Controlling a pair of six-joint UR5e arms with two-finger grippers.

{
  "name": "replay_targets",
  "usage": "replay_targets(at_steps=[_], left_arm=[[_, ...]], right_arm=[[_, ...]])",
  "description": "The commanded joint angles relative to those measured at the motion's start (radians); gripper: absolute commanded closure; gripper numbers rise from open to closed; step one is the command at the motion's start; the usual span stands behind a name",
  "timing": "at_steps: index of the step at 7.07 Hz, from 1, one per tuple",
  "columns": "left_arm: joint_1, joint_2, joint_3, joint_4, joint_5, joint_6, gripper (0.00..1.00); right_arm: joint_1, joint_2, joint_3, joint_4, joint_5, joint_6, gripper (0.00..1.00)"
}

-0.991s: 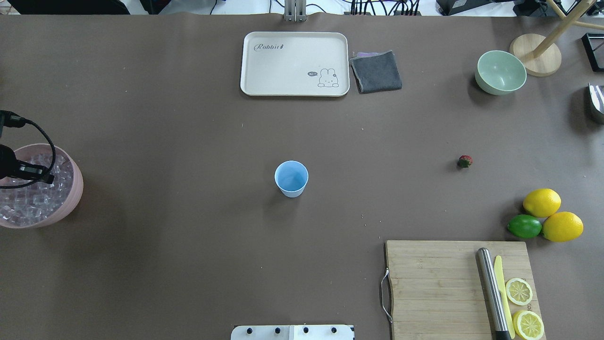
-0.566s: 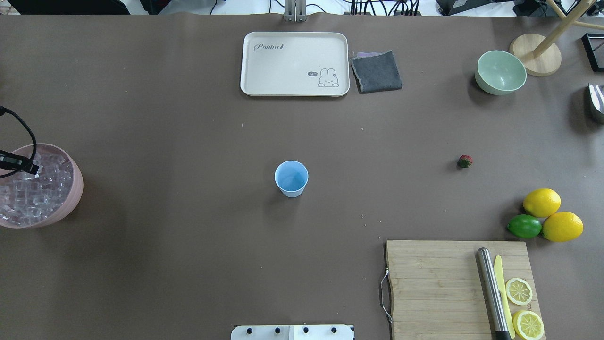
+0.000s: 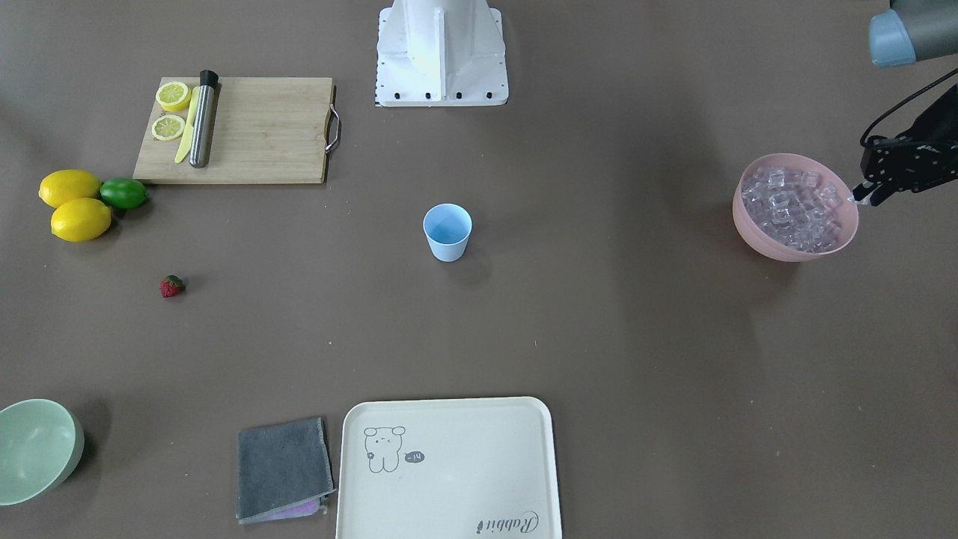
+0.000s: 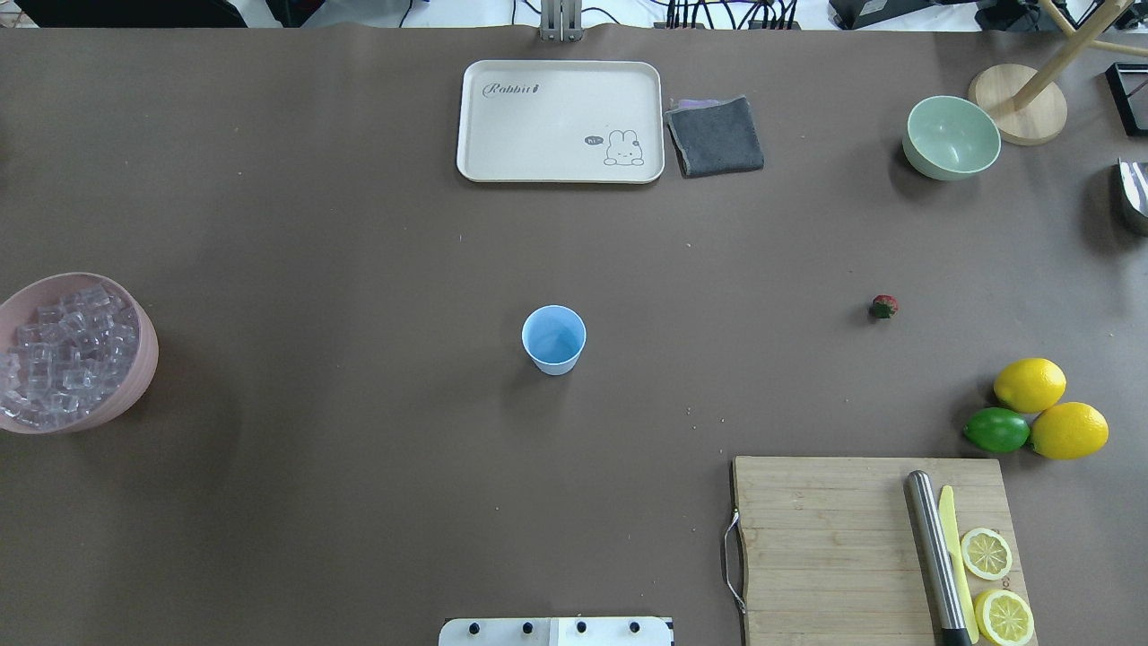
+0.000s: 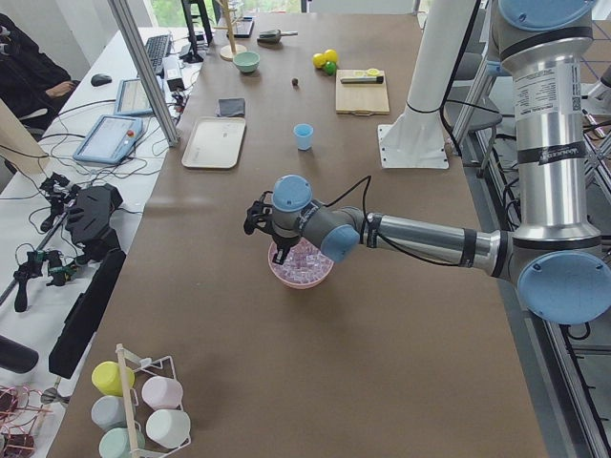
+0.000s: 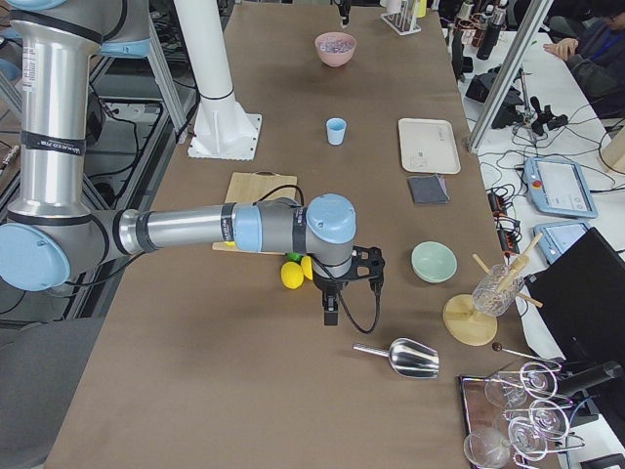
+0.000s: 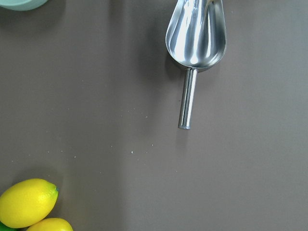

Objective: Put ice and strawberries in cup
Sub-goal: 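Lift the ice cube with the left gripper and carry it over the light-blue cup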

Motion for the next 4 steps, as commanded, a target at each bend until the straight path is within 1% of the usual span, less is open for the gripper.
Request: replay_targets(at_steps=[1, 3, 4], left_arm=[[-0.127, -0.006, -0.141, 0.278, -0.006, 0.237, 1.00], [-0.148, -0.070, -0.147, 0.292, -0.006, 0.206, 1.00], [-0.137, -0.131, -0.147, 0.295, -0.006, 0.113, 1.00]], right_arm=[[0.000, -0.004, 0.000, 0.000, 0.002, 0.001, 0.00], [0.000, -0.004, 0.000, 0.000, 0.002, 0.001, 0.00], [-0.001, -0.004, -0.001, 0.002, 0.003, 0.001, 0.00]])
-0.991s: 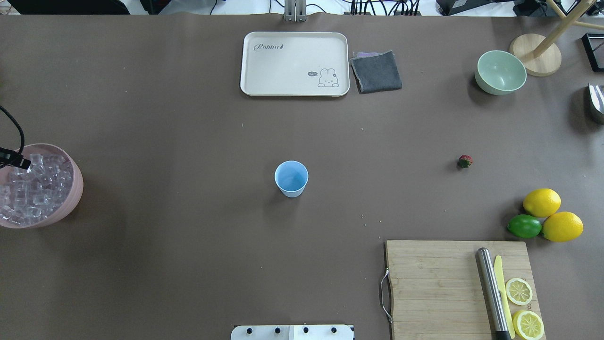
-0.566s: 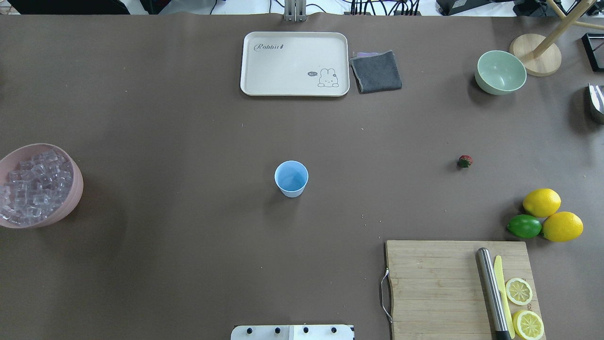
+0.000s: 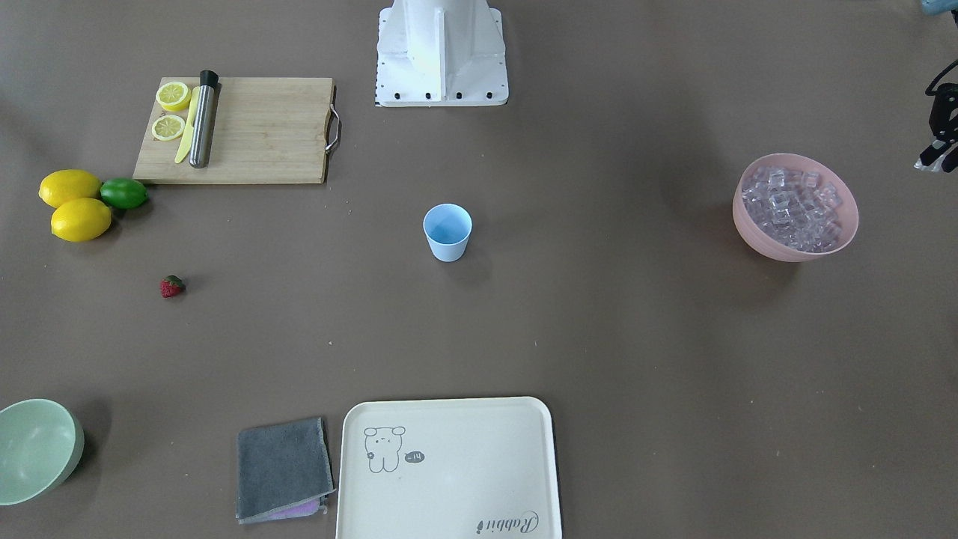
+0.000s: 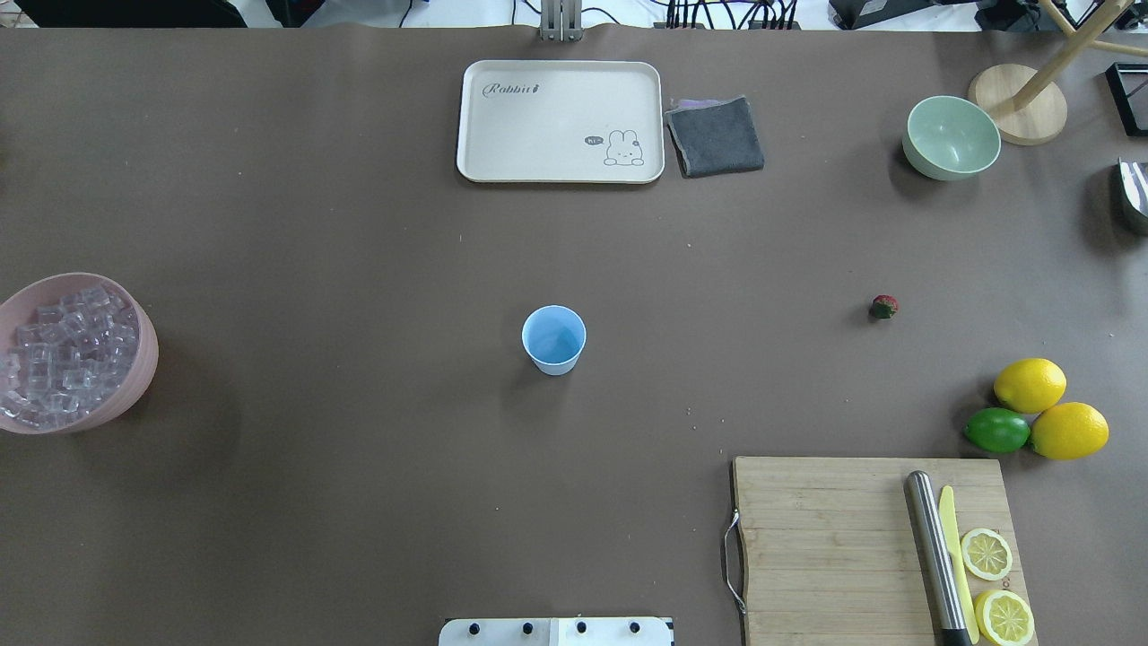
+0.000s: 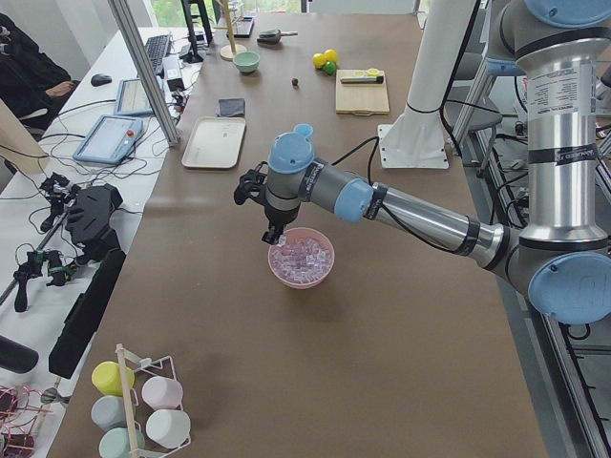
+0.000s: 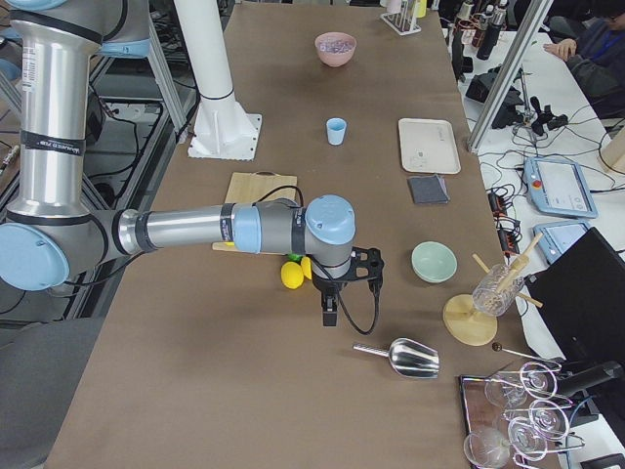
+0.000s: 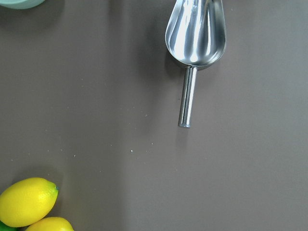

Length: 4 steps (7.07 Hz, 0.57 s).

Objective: Put ice and strawberries in cup
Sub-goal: 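Lift the ice cube with the left gripper and carry it over the light-blue cup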

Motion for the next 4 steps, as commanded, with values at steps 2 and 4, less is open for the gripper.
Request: replay_targets(at_steps=[2, 4], left_arm=[[0.183, -0.205, -0.027, 0.003, -0.014, -0.409, 1.00], [0.416, -0.418, -0.018, 0.010, 0.082, -0.709, 1.00]], right_arm=[[0.000, -0.002, -0.001, 0.000, 0.003, 0.000, 0.00], [0.000, -0.002, -0.003, 0.000, 0.003, 0.000, 0.00]])
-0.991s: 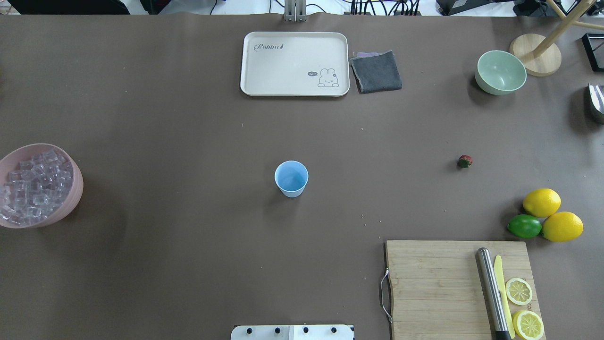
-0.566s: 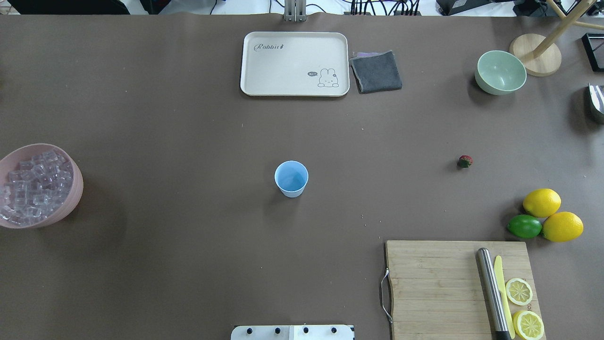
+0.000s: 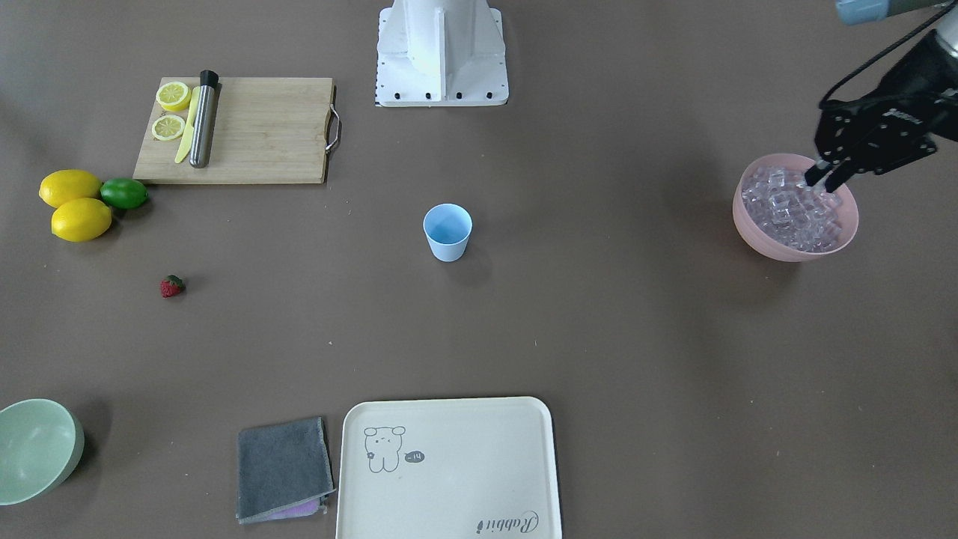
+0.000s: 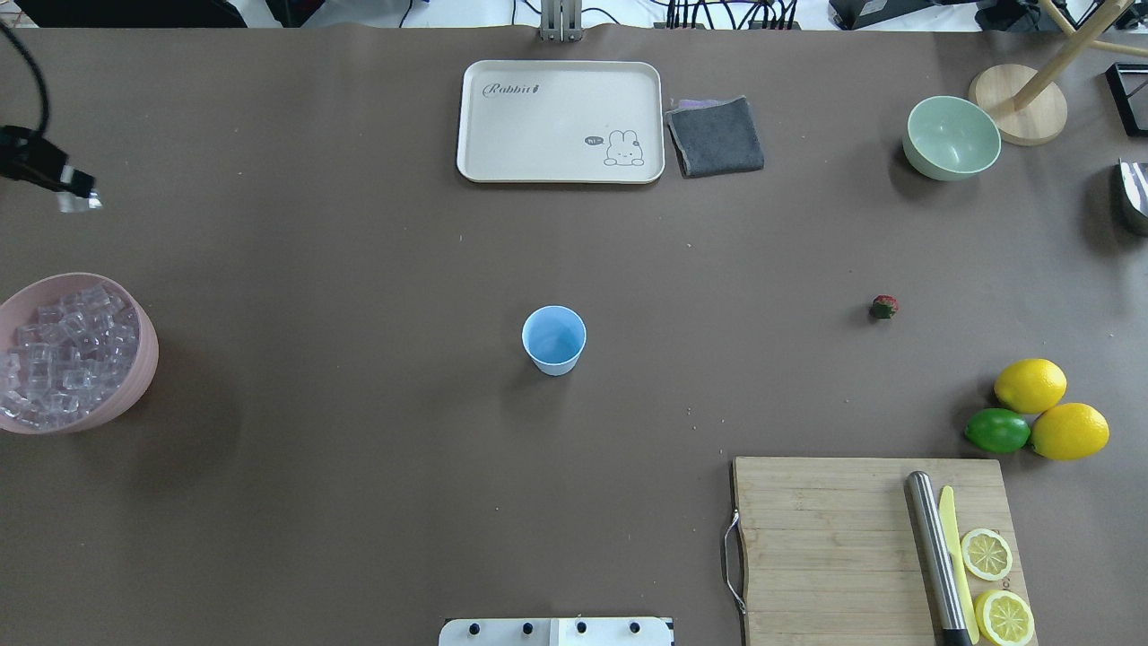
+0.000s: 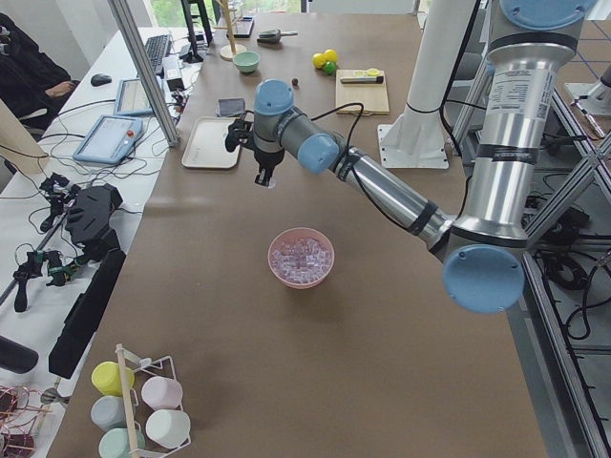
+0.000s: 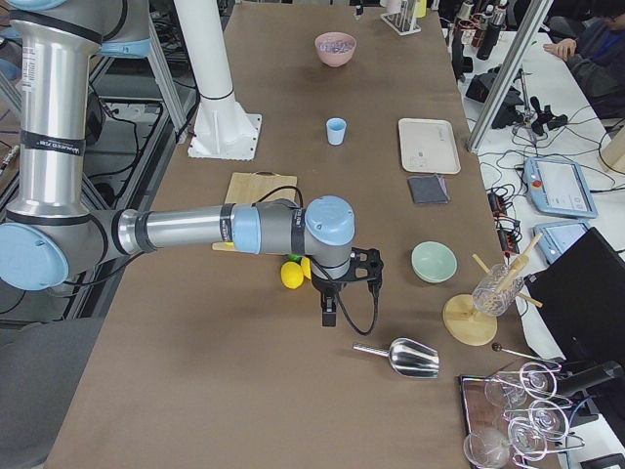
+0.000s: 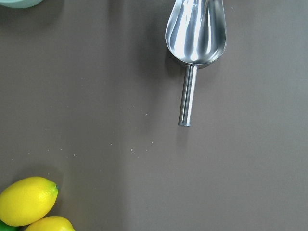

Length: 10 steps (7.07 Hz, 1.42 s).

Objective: Put ice and strawberries in cup
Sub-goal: 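Lift the ice cube with the left gripper and carry it over the light-blue cup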

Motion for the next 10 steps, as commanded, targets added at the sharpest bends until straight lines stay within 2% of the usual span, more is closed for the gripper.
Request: replay_targets(at_steps=[1, 2, 4, 5, 7, 10], left_arm=[[0.260, -0.219, 0.027, 0.030, 0.149, -0.274, 1.00], [0.358, -0.302, 0.047, 0.076, 0.235, -0.318, 1.00], [0.538, -0.443, 0.151, 0.065, 0.412, -0.425, 1.00], [0.566, -0.477, 0.203, 0.038, 0.455, -0.433, 1.00], [0.603, -0.519, 0.346, -0.095, 0.521, -0.449, 1.00], [0.629, -0.529, 0.380, -0.113, 0.555, -0.449, 1.00]], right_arm=[[-0.001, 0.000, -0.004, 0.000, 0.000, 0.000, 0.00], [-0.002, 0.001, -0.006, 0.001, 0.000, 0.000, 0.00], [-0.001, 0.000, -0.007, 0.001, 0.000, 0.003, 0.00], [-0.002, 0.001, -0.006, 0.001, 0.002, 0.006, 0.00], [-0.002, 0.006, -0.007, 0.001, 0.000, 0.006, 0.00], [-0.002, 0.006, -0.010, 0.001, 0.000, 0.006, 0.00]])
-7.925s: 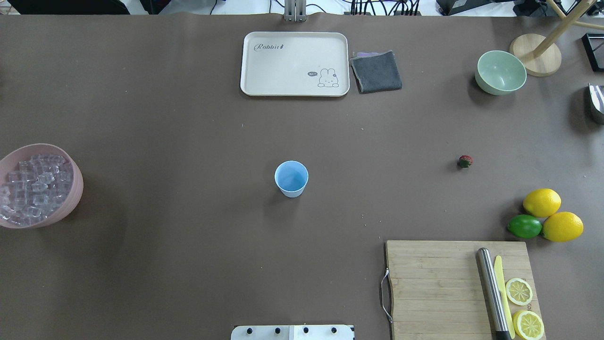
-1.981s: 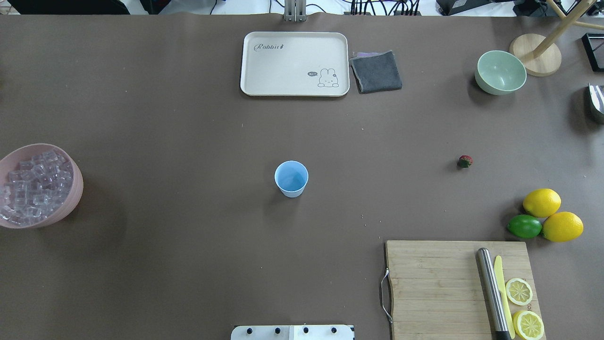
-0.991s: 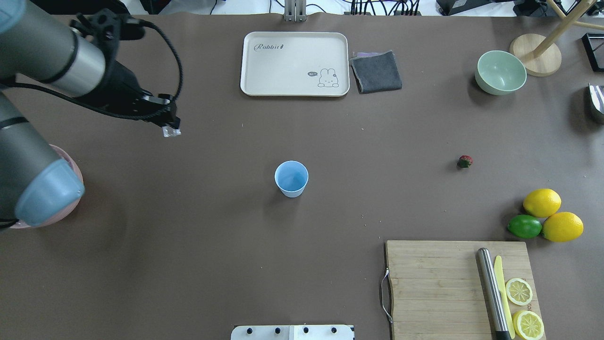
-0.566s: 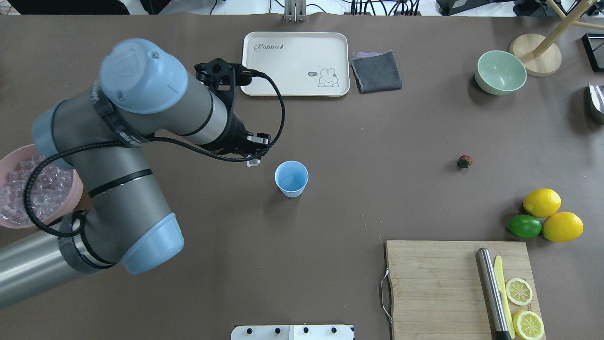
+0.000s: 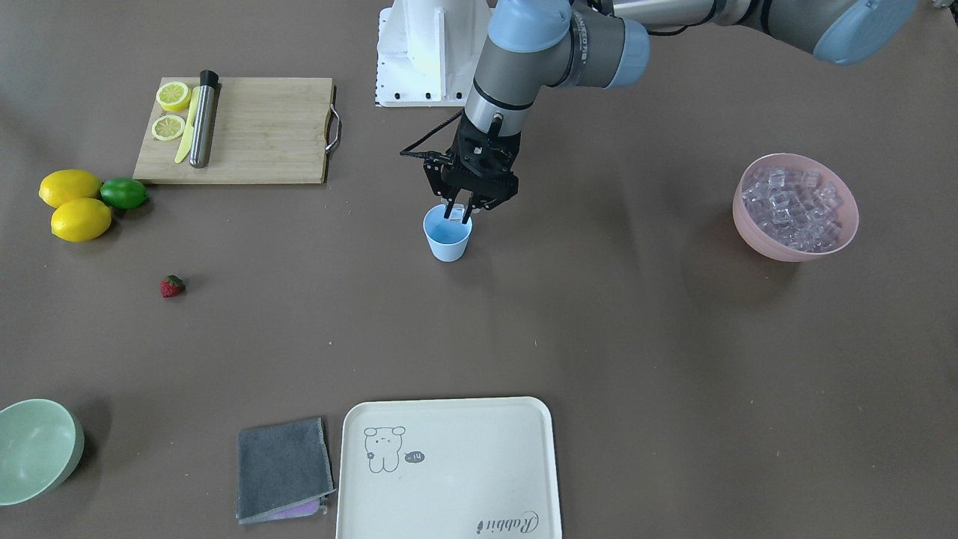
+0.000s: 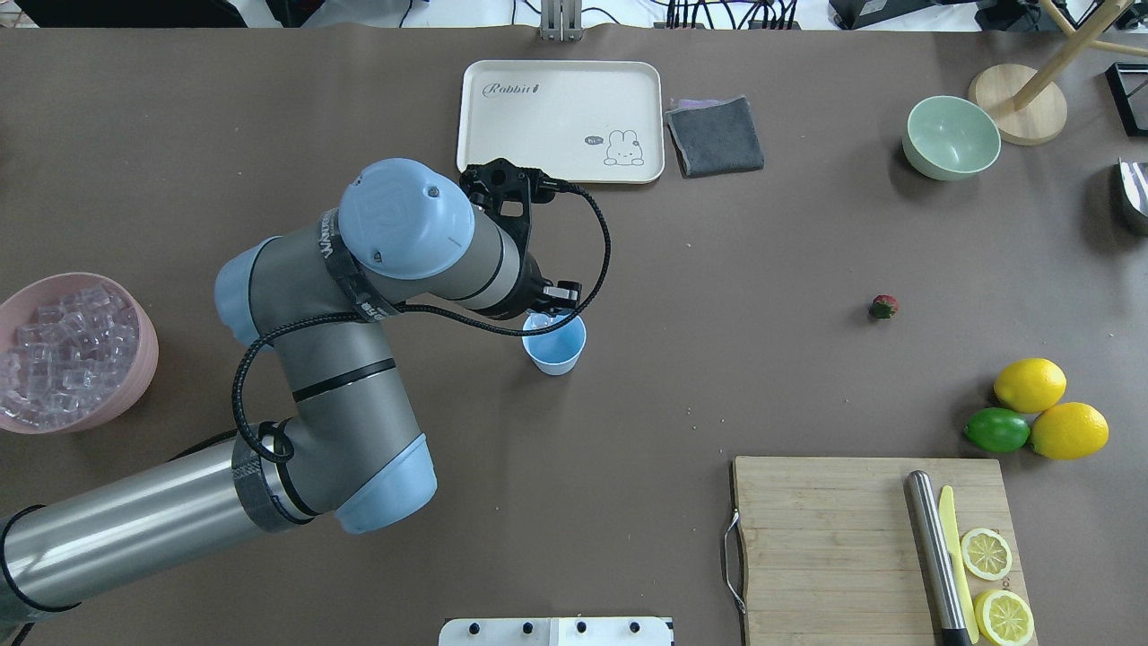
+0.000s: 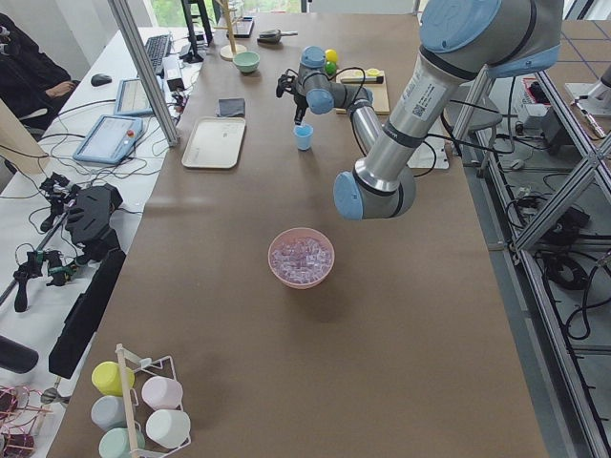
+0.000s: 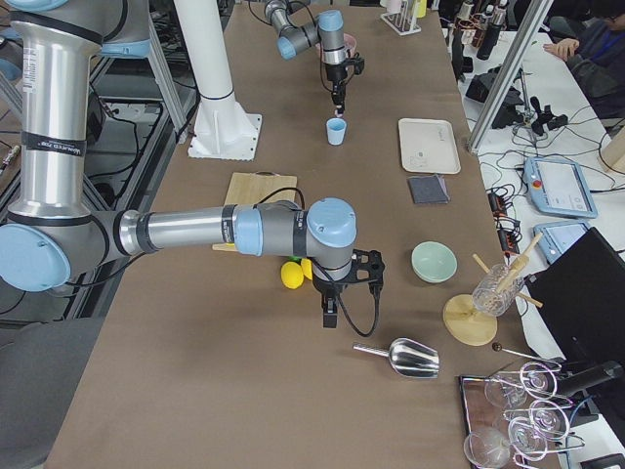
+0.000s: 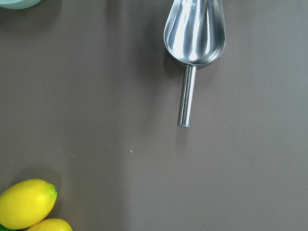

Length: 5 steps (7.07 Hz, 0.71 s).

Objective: Put ice and strawberries in cup
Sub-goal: 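Lift the ice cube with the left gripper and carry it over the light-blue cup, then open the left gripper to drop the ice cube into the cup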

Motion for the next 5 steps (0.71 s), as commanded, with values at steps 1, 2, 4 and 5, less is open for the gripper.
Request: replay_targets(at_steps=[1, 2, 4, 5], left_arm=[[0.012, -0.007, 0.013, -0.005, 0.015, -0.004, 0.88], [0.018, -0.007, 0.012, -0.005, 0.013, -0.028, 0.45], [0.021, -0.008, 0.004, 0.011, 0.004, -0.043, 0.02], [0.009, -0.013, -0.022, 0.032, 0.003, -0.045, 0.01]], right_arm=[[0.000, 0.000, -0.001, 0.000, 0.000, -0.002, 0.00], [0.000, -0.001, -0.001, 0.000, 0.000, -0.002, 0.00], [0.000, -0.003, -0.003, 0.000, 0.000, -0.002, 0.00], [0.000, -0.003, -0.003, 0.000, 0.000, -0.002, 0.00]])
